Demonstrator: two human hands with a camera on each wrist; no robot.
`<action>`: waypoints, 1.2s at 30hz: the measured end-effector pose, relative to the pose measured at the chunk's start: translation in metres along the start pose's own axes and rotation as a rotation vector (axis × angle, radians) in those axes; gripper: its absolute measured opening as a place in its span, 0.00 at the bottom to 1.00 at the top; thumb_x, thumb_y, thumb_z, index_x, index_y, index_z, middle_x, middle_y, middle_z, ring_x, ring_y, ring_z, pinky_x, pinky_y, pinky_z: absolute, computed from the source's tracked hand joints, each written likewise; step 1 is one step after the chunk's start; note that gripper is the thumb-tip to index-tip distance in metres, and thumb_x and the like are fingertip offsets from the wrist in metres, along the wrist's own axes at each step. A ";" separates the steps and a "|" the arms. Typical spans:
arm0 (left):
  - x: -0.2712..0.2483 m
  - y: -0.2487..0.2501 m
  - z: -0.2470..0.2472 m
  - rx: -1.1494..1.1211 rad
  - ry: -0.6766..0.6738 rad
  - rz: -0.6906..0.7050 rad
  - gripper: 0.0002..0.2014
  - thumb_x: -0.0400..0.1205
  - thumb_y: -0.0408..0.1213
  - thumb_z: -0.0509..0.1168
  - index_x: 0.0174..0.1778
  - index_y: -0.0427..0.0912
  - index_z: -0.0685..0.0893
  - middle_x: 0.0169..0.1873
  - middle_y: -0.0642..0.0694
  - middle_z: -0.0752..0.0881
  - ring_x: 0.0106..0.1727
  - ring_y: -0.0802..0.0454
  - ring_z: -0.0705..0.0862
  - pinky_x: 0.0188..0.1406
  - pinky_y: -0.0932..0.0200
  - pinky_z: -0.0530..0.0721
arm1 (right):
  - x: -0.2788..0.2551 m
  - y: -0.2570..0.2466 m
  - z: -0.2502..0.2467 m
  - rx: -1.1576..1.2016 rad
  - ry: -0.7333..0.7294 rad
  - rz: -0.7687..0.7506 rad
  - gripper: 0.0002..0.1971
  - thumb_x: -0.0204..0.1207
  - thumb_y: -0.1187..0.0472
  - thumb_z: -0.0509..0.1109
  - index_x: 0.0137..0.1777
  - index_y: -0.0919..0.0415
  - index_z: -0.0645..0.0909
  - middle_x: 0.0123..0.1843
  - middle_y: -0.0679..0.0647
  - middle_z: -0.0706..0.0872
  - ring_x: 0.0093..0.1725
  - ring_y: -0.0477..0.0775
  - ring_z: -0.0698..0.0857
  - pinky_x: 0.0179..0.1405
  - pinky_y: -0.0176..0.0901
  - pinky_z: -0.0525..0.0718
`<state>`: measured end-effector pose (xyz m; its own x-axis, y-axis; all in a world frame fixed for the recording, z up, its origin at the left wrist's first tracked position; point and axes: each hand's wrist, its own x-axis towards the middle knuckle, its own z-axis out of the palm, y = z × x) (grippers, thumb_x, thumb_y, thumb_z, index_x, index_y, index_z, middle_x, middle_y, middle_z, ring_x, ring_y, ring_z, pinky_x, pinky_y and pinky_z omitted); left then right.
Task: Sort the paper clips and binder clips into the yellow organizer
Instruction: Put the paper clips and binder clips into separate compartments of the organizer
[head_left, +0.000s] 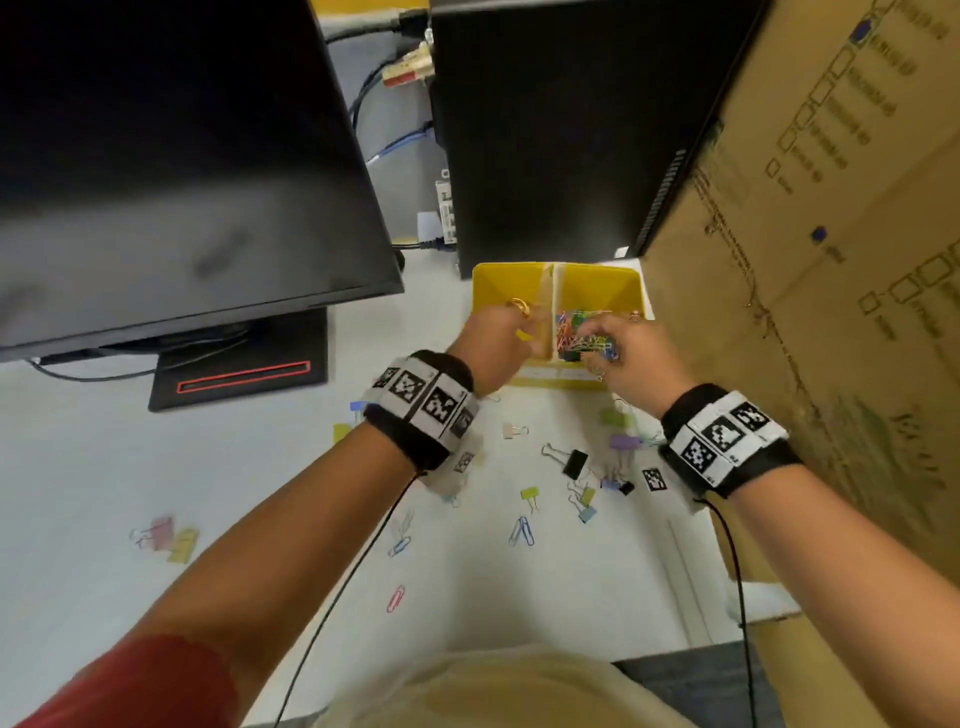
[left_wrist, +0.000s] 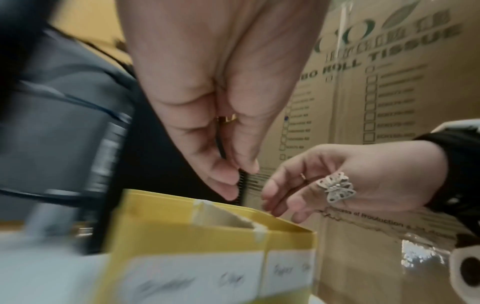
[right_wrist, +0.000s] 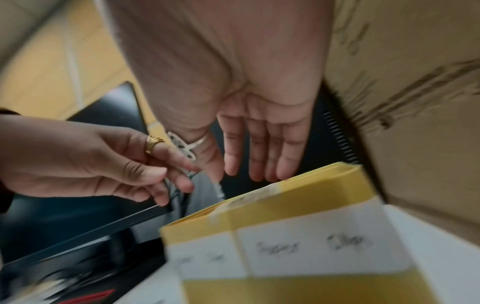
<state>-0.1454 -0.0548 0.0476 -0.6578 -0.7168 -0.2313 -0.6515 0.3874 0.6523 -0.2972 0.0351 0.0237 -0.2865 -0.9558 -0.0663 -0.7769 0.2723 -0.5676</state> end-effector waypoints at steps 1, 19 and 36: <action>-0.025 -0.018 -0.007 -0.012 0.048 -0.039 0.15 0.81 0.30 0.64 0.63 0.36 0.82 0.62 0.40 0.85 0.60 0.43 0.83 0.65 0.58 0.77 | -0.010 -0.009 0.007 0.023 -0.033 -0.075 0.16 0.71 0.69 0.71 0.59 0.61 0.82 0.60 0.62 0.85 0.58 0.59 0.81 0.59 0.42 0.76; -0.228 -0.190 0.058 0.256 -0.031 -0.741 0.30 0.87 0.39 0.45 0.79 0.29 0.37 0.81 0.30 0.36 0.83 0.37 0.38 0.85 0.46 0.49 | -0.117 -0.110 0.199 -0.301 -0.844 -0.547 0.27 0.85 0.64 0.51 0.80 0.65 0.44 0.84 0.64 0.42 0.83 0.62 0.40 0.83 0.55 0.53; -0.203 -0.195 0.053 0.251 -0.254 -0.297 0.38 0.80 0.63 0.34 0.77 0.41 0.30 0.77 0.49 0.27 0.79 0.52 0.29 0.82 0.53 0.38 | -0.162 0.011 0.145 -0.469 -0.596 -0.367 0.33 0.82 0.41 0.35 0.79 0.65 0.48 0.78 0.63 0.65 0.78 0.59 0.59 0.79 0.42 0.46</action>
<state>0.0949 0.0463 -0.0710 -0.4806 -0.6652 -0.5714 -0.8763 0.3382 0.3432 -0.1783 0.1764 -0.0911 0.2710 -0.8557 -0.4409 -0.9531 -0.1747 -0.2470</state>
